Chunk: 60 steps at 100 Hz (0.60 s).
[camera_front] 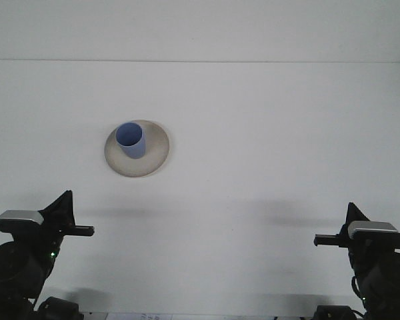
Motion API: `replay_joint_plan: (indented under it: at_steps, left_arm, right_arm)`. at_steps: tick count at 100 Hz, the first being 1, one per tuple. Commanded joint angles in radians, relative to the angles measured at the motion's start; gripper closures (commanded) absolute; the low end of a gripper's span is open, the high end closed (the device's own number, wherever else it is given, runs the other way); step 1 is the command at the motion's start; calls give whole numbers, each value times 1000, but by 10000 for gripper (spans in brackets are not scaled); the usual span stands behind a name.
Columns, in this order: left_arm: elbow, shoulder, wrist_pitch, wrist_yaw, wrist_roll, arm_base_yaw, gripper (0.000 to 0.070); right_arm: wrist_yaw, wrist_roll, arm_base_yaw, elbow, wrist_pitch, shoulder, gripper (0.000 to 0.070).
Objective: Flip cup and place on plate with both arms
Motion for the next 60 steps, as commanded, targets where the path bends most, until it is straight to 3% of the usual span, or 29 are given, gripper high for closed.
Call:
replay_joint_plan:
  at_steps: [1,8,33,41,60]
  left_arm:
    - [-16,-16,41,-6,82,2,688]
    - [-55,-46,88,7,117,11,688]
    - [-291,-198,265,41,116,79,688]
    - [-377,-257,319,84,116,100,688]
    - [-513,-367,346,117,116,116,688]
  right_arm:
    - [3,6,0,4,10,2,700]
    - [3,6,0,4,10,2,700]
    - [3,6,0,4,10,2,700]
    - [3,6,0,4,10,2,700]
    - [3,6,0,4,10,2,700]
